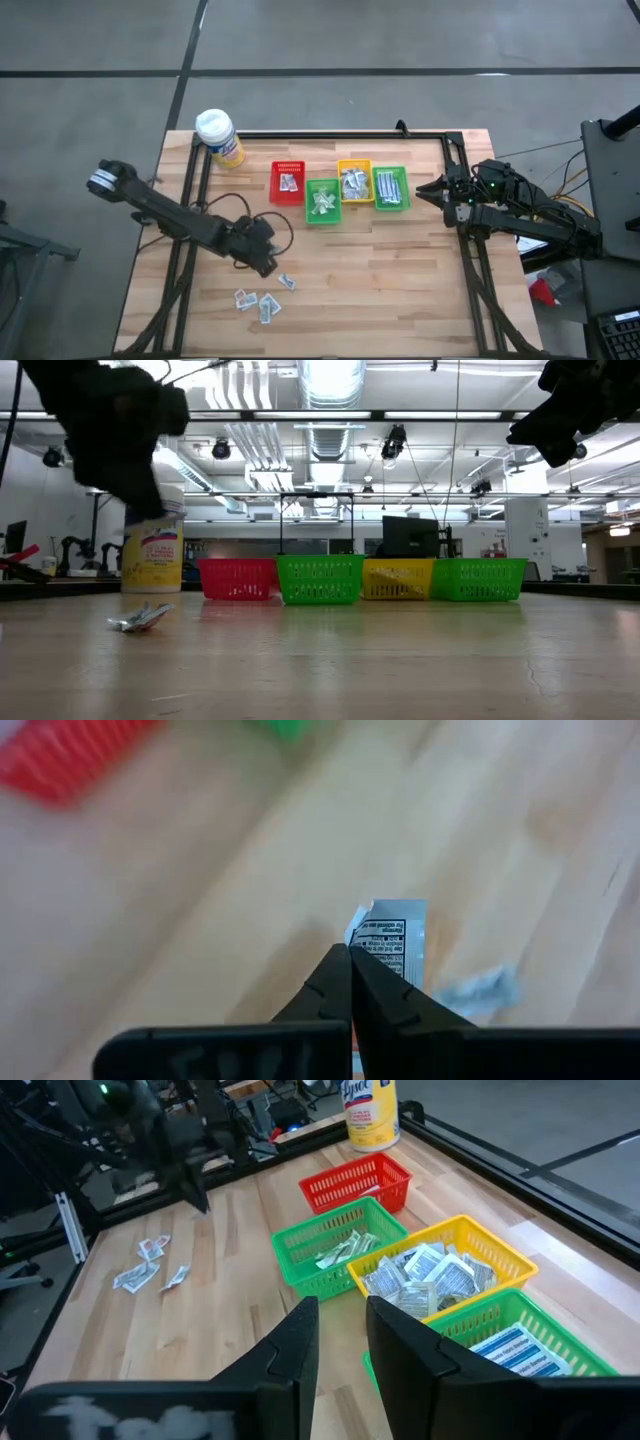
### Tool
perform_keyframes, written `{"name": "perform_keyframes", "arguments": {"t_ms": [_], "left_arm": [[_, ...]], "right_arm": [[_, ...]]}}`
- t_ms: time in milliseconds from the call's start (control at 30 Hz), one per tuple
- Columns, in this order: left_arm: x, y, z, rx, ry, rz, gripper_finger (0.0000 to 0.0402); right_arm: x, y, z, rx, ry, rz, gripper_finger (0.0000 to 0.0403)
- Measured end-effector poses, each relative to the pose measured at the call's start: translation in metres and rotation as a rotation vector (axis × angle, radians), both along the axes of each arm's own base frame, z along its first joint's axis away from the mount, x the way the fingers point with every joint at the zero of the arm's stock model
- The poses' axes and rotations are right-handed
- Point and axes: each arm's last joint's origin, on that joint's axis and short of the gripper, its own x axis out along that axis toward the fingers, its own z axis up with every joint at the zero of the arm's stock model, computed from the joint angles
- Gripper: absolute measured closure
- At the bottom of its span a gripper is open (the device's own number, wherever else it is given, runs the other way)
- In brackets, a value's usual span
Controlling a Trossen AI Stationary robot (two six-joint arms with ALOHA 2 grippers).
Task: Pick & Place First Aid Supplies
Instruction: Put the ointment pack into the red basket
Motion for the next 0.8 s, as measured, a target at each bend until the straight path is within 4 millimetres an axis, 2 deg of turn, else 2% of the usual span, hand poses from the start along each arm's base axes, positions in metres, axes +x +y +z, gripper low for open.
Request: {"name": "perform_keyframes", "arguments": {"t_ms": [200, 433, 800], "left_arm": [[-0.006, 0.012, 0.026, 0.080, -0.215, 0.173, 0.0401], [-0.006, 0.031, 0.039, 0.121, -0.320, 0.328, 0.0401], [0.013, 0.089, 0.051, 0.184, -0.441, 0.535, 0.0401]], "right_arm": [[0.000, 0.000, 0.000, 0.000, 0.000, 0.000, 0.0325], [0.000, 0.000, 0.000, 0.000, 0.000, 0.000, 0.0335], [0.000, 0.000, 0.000, -0.003, 0.000, 0.001, 0.0321]]}}
